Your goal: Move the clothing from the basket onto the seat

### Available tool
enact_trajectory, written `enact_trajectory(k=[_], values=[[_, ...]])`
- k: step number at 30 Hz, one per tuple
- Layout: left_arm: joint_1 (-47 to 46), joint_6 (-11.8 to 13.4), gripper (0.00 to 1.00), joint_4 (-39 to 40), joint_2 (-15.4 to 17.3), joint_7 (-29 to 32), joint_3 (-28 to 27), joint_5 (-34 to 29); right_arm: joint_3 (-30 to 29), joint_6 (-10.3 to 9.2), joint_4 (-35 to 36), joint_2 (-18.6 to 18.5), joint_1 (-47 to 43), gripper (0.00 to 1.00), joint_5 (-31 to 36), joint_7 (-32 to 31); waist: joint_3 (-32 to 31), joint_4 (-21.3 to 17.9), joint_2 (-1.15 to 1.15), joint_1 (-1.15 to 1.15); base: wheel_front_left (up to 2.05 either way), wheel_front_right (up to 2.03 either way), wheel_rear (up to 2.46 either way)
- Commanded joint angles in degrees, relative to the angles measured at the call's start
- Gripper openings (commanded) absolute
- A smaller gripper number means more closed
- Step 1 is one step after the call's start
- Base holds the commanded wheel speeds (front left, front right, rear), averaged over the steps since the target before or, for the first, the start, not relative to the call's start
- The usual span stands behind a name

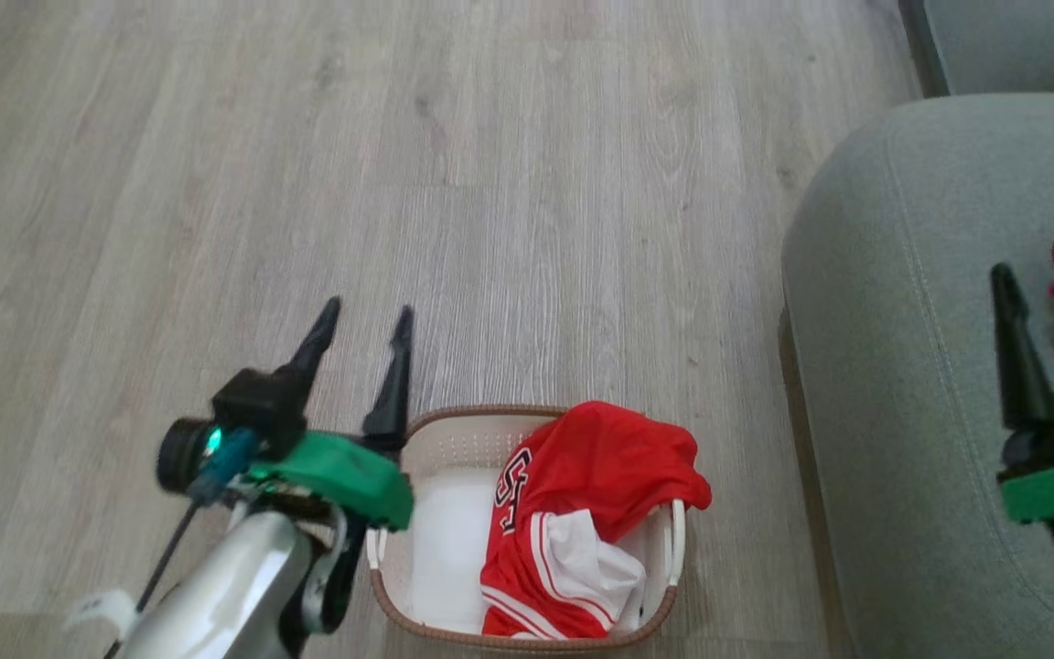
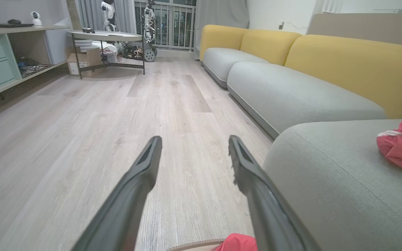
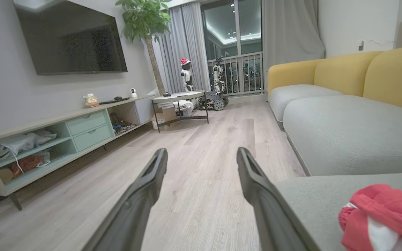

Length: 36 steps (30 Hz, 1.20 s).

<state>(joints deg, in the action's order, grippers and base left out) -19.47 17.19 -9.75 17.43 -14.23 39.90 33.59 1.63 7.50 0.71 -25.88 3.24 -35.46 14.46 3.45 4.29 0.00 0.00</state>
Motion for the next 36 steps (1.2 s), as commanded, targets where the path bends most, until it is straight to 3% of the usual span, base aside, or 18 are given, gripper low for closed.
enact_trajectory(k=[1,9,16,27,36], values=[[-1.4,0.2,1.0,1.6,1.6,-0.7,-3.0,-0.3,0.0,-0.01,2.3,-1.1,0.5,1.0,0.5,0.5,-0.4,0.1,0.0,0.0,0.0,0.0,0.0],[8.0,-2.1,1.0,3.6,-0.8,-0.8,-13.0,-6.2,-1.3,-0.01,3.9,6.2,-4.3,1.0,6.9,0.5,-2.9,-0.8,0.0,0.0,0.0,0.0,0.0],[13.8,-4.5,1.0,6.0,-4.2,-0.8,-20.6,-11.6,-1.0,-0.01,4.3,9.8,-6.3,1.0,11.2,0.5,-3.4,-1.9,0.0,0.0,0.0,0.0,0.0],[15.6,-9.5,1.0,5.3,-8.8,-0.8,-26.7,-17.1,0.6,-0.01,3.9,10.3,-5.4,1.0,11.8,0.5,-3.3,-2.8,0.0,0.0,0.0,0.0,0.0],[15.8,-12.0,1.0,4.6,-11.3,-0.8,-29.5,-19.8,0.6,-0.01,3.9,9.7,-4.5,1.0,11.1,0.5,-2.8,-3.6,0.0,0.0,0.0,0.0,0.0]])
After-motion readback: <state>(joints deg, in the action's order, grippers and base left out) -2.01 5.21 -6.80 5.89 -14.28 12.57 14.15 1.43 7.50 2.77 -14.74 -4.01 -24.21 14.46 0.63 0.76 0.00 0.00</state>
